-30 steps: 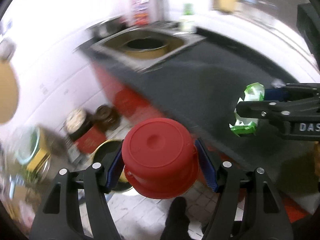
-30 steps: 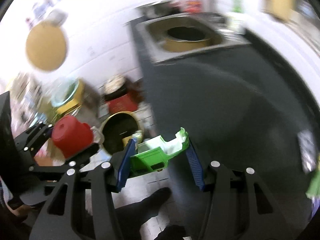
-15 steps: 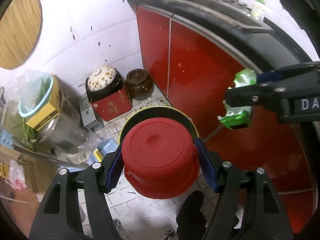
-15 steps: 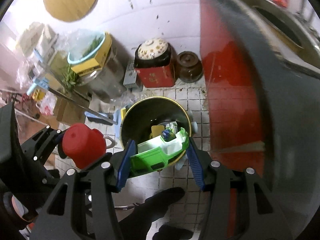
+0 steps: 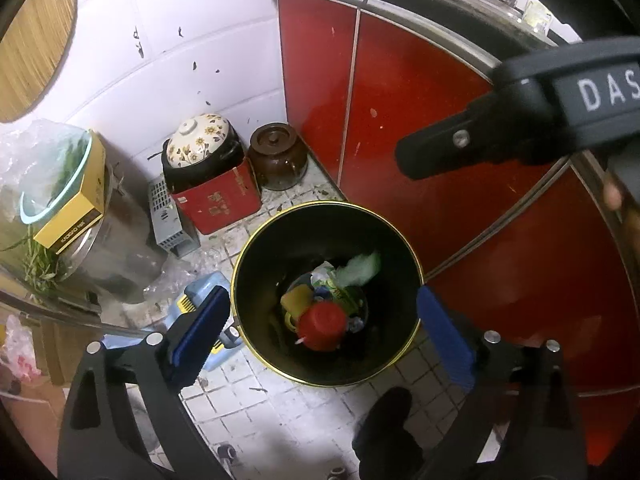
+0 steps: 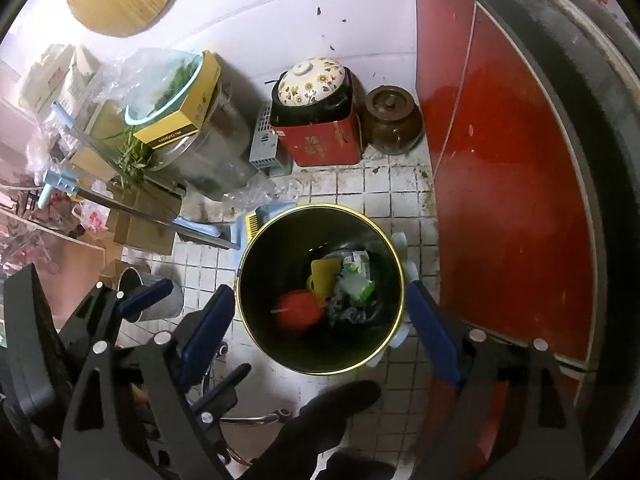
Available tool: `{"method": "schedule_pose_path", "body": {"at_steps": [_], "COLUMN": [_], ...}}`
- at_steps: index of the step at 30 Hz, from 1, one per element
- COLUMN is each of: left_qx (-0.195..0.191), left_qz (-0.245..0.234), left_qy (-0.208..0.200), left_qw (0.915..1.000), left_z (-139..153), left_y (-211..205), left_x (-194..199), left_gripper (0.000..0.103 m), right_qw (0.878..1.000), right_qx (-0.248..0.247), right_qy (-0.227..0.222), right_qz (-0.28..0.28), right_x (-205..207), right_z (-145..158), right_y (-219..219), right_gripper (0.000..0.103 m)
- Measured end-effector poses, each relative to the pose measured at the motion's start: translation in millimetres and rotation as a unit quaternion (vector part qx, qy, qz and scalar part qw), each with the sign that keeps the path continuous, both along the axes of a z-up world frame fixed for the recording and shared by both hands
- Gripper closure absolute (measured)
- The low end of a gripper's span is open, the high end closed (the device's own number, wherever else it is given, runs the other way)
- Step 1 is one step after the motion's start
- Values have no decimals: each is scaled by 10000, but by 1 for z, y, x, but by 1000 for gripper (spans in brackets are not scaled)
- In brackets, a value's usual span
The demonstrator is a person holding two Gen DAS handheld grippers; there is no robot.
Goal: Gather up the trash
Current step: 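Carry cup and green piece to the black bin and open both tools, then return both tools to the countertop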
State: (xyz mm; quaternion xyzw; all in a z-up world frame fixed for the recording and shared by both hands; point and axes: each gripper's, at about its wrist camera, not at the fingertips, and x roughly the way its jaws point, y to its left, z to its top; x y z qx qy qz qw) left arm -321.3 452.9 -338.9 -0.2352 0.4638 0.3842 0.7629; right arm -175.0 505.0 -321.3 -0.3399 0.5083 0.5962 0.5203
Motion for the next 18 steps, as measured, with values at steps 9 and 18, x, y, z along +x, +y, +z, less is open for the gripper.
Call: {"method": "schedule_pose_path", "body": {"at_steps": [9,18], "left_qx": [73,364], "left_qz": [-187,-1946], "left_qy": [38,-257], "left_qw": [9998,9799], "left_z": [42,142], "left_y": [-19,-118], "left_x": [14,129], "left_gripper": [11,10], "right_qw": [9987,9733], "right_qx": [358,955], "right_qy": [8,-670], "right_qz": [-366,-1977], "right_x": [30,132], "right_z": [67,185], "right_y": [-62,-236], "right_gripper": [18,13]}}
